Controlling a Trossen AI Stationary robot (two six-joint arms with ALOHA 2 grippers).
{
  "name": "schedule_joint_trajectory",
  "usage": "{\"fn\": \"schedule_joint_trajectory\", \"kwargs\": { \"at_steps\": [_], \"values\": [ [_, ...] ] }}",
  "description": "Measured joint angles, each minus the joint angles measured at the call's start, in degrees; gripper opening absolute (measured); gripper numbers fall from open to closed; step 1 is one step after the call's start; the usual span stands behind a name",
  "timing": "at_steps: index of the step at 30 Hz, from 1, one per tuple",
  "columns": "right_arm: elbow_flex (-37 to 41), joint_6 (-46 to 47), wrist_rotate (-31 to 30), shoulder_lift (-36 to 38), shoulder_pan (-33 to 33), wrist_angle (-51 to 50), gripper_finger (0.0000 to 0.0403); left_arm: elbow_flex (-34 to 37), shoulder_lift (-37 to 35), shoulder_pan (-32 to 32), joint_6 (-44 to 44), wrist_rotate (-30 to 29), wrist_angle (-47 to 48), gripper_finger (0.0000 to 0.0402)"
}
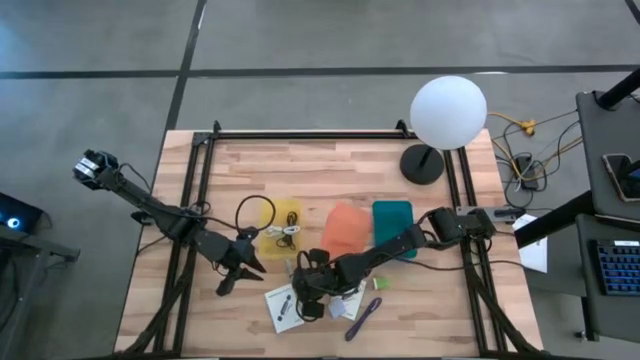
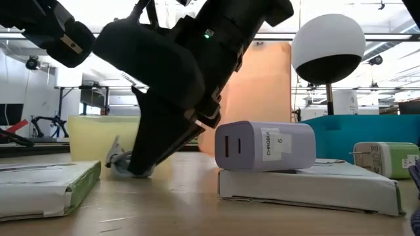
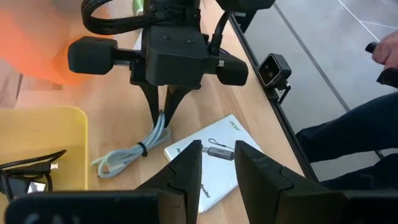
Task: Pick and place items into bin
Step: Put the blue USB cable into the yellow bin
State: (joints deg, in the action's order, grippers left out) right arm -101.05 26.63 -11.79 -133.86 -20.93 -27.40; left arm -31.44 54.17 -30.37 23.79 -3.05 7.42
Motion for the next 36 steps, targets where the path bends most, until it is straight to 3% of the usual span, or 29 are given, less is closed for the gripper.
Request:
{"fn": "schedule_joint_trajectory", "kwargs": {
  "at_steps": [12, 16, 20, 24, 28, 32, 36],
  "values": [
    [-16.72, -1.1, -2.82, 0.47, -0.27, -18.28, 0.0022, 0.0, 0.0, 0.0, -0.19, -2.26, 0.0, 0.0079],
    [-20.85, 0.78, -6.85, 0.63, -0.76, -27.7, 0.0022, 0.0, -1.04, 0.01, 2.21, -7.72, 0.16, 0.0079],
    [-24.49, 6.02, -16.37, 1.01, -1.27, -33.15, 0.0022, 0.0, -3.73, 0.14, 8.56, -13.61, 1.29, 0.0088],
    [-27.37, 9.03, -24.05, 1.53, -1.2, -34.37, 0.0022, 0.0, -5.99, 0.45, 15.54, -20.57, 0.64, 0.012],
    [-28.71, 5.01, -26.17, 1.53, -0.63, -31.1, 0.0022, 0.0, -6.65, 2.09, 19.49, -27.26, -1.01, 0.0168],
    [-28.81, 2.32, -26.36, 1.53, 0.36, -28.76, 0.0022, 0.0, -5.96, 6.17, 21.17, -22.32, -6.26, 0.0206],
    [-28.92, 1.84, -27.81, 1.53, 0.81, -27.44, 0.0022, 0.0, -4.8, 9.28, 23.98, -19.43, -8.97, 0.0215]
  ]
}}
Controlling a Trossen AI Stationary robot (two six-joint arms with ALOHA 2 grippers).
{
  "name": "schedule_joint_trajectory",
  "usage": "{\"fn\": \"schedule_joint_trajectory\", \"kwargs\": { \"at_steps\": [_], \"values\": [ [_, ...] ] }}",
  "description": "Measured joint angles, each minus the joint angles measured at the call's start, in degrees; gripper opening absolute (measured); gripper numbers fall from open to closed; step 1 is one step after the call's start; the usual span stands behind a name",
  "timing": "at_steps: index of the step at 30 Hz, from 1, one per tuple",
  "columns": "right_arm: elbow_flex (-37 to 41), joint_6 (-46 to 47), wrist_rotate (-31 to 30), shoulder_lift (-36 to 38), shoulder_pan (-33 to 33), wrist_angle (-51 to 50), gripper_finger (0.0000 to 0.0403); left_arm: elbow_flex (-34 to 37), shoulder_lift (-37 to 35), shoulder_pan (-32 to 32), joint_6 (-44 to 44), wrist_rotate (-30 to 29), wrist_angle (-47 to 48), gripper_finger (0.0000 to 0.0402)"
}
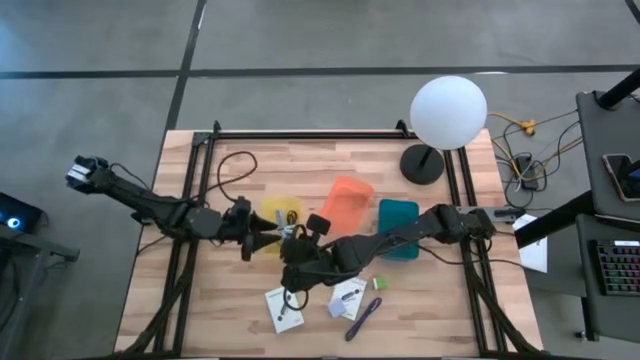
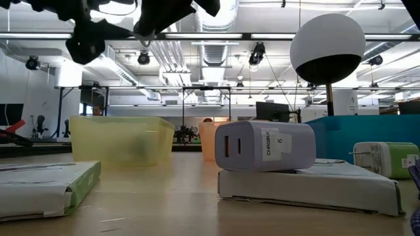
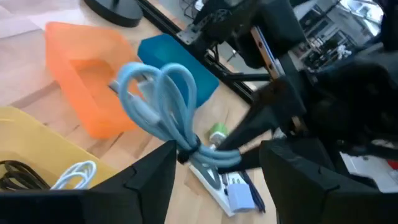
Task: Pick and place items into bin
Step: Put the blue USB cable into the yellow bin
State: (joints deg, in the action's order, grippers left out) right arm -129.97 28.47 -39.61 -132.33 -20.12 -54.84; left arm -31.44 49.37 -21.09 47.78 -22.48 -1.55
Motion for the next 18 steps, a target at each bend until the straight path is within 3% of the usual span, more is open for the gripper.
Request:
{"fn": "schedule_joint_trajectory", "kwargs": {
  "at_steps": [11, 18],
  "values": [
    [-0.11, 3.83, -5.17, 0.0, -0.25, -2.39, 0.0022, 0.0, 0.13, 3.87, 5.91, 0.08, 4.05, 0.0216],
    [-0.11, 2.51, -4.71, 0.02, -0.22, -1.07, 0.0022, 0.02, 0.39, 5.76, 5.92, 0.65, 1.82, 0.0216]
  ]
}}
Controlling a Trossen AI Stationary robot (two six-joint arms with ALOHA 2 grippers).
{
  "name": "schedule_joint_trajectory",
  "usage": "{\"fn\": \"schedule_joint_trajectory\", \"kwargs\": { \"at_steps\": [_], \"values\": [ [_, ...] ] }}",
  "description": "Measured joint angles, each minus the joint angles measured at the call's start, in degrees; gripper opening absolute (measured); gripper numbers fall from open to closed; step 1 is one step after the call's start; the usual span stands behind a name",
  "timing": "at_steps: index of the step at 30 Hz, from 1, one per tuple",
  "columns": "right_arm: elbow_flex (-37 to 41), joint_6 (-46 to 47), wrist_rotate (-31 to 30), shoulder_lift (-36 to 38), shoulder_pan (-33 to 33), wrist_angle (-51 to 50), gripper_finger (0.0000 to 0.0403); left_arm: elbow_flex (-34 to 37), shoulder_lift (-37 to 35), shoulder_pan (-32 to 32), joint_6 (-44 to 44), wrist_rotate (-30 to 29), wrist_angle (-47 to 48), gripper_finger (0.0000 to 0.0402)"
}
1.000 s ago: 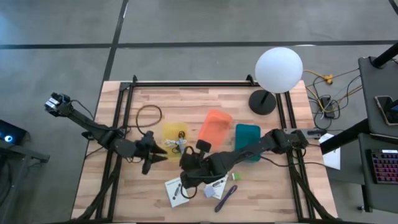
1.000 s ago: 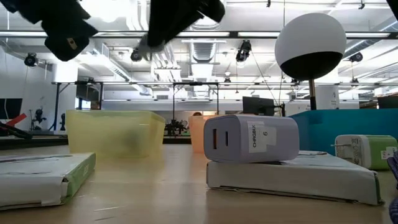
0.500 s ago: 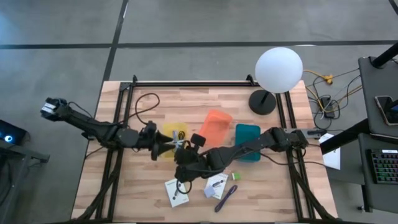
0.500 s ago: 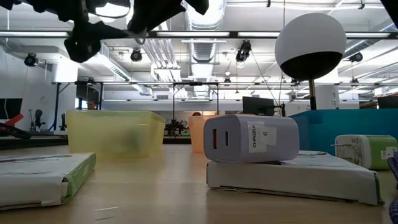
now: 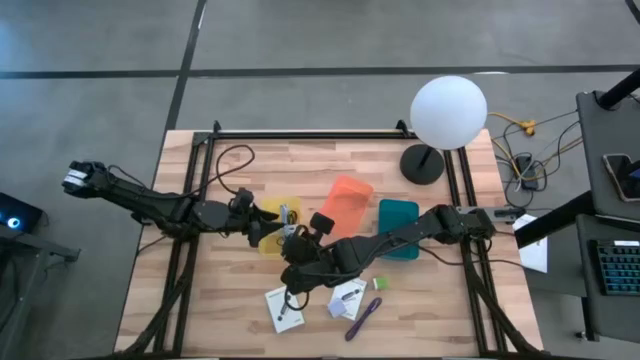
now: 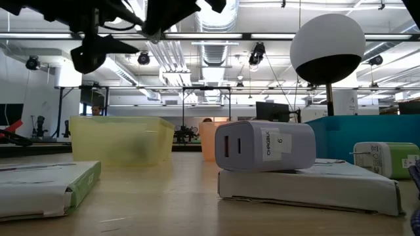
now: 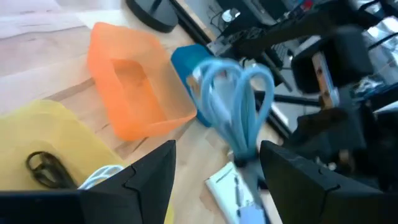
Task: Pick and place items into bin
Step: Put the blue USB cable into the yellow bin
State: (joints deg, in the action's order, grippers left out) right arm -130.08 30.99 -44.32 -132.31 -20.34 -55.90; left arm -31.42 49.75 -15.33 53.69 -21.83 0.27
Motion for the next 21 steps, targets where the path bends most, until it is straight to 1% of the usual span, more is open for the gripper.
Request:
{"fn": "schedule_joint_trajectory", "kwargs": {
  "at_steps": [5, 8, 11, 14, 17, 19, 21],
  "values": [
    [0.0, -1.9, 0.74, 0.0, 0.1, 3.28, 0.0022, 0.0, 1.84, 2.61, -0.01, 4.65, -4.51, 0.0216],
    [0.0, -2.42, 0.83, 0.04, 0.29, 3.54, 0.0022, -0.02, 2.62, 3.9, -0.06, 6.42, -5.78, 0.0202],
    [0.0, -2.47, 0.9, 0.04, 0.33, 3.37, 0.0022, 0.0, 2.89, 4.15, -0.11, 7.04, -3.81, 0.0162],
    [0.0, -2.22, 1.05, 0.04, 0.31, 3.25, 0.0024, -0.02, 2.26, 4.11, -1.19, 7.62, -2.63, 0.0107],
    [0.0, 0.52, 1.83, 0.04, 0.62, 2.61, 0.0034, -0.07, 1.91, 4.44, -1.64, 7.69, -1.09, 0.0048],
    [0.0, 3.35, 4.79, 0.04, 1.01, 1.65, 0.0045, -0.07, 1.85, 5.02, -1.75, 7.01, 1.17, 0.002],
    [0.0, 6.39, 9.88, 0.04, 1.4, 1.13, 0.0058, -0.04, 1.89, 6.04, -1.57, 6.62, 3.92, 0.0018]
  ]
}}
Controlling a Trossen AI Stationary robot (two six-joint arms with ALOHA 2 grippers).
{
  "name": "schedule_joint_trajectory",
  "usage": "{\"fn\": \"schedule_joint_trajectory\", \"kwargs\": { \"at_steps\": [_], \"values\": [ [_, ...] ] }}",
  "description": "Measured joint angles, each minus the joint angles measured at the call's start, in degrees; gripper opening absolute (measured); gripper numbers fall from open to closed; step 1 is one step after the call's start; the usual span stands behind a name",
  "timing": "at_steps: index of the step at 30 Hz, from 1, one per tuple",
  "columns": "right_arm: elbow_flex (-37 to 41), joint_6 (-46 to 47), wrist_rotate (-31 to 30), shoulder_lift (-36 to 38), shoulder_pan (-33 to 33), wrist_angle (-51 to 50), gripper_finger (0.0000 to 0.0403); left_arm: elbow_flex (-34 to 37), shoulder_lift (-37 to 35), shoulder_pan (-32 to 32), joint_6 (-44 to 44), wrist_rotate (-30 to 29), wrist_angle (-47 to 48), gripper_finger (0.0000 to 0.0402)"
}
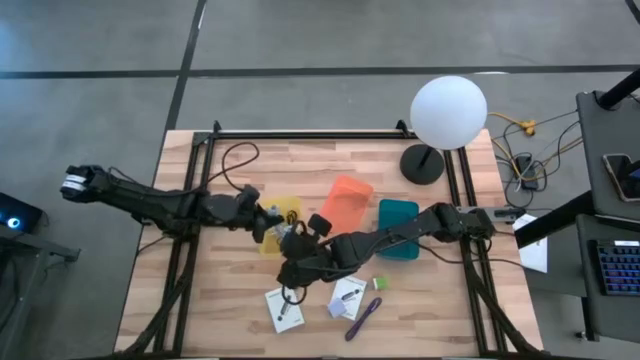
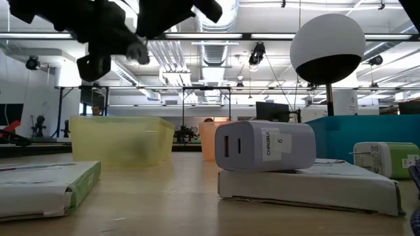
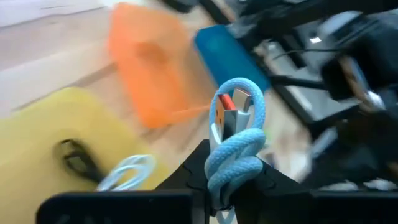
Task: Pick and place items into bin
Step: Put the blue USB cable into the yellow bin, then adjust the orange bin
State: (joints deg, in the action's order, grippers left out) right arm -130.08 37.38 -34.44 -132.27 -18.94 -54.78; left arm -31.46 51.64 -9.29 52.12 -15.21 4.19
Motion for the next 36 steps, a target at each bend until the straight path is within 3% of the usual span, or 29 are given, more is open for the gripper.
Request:
{"fn": "schedule_joint_trajectory", "kwargs": {
  "at_steps": [4, 9, 11, 19, 25, 34, 36],
  "values": [
    [0.0, 3.83, 10.27, 0.0, 0.58, -1.21, 0.0092, 0.0, 0.17, 3.46, 3.02, 1.62, 7.93, 0.0033],
    [0.0, 5.02, 10.06, 0.0, 0.45, -2.44, 0.0131, 0.09, 2.64, 10.4, 5.64, 14.44, 10.86, 0.005],
    [0.0, 5.08, 10.08, 0.0, 0.43, -2.41, 0.0144, -0.17, 4.06, 11.79, 4.84, 15.83, 10.85, 0.0063],
    [0.0, 5.12, 10.07, 0.0, 0.43, -2.42, 0.0175, -3.46, 10.14, 12.58, 0.62, 16.11, 11.93, 0.0158],
    [0.02, 6.59, 10.3, 0.03, 0.21, -5.51, 0.0186, -5.63, 9.01, 12.58, -3.58, 16.69, 15.82, 0.0221],
    [0.07, 17.87, 9.89, 1.59, 2.02, -21.95, 0.0163, -7.43, 0.53, 12.3, -9.18, 15.92, 27.14, 0.0232],
    [0.07, 18.59, 13.42, 2.34, 4.5, -26.59, 0.0148, -7.13, -1.78, 12.01, -9.18, 15.92, 27.31, 0.0226]
  ]
}}
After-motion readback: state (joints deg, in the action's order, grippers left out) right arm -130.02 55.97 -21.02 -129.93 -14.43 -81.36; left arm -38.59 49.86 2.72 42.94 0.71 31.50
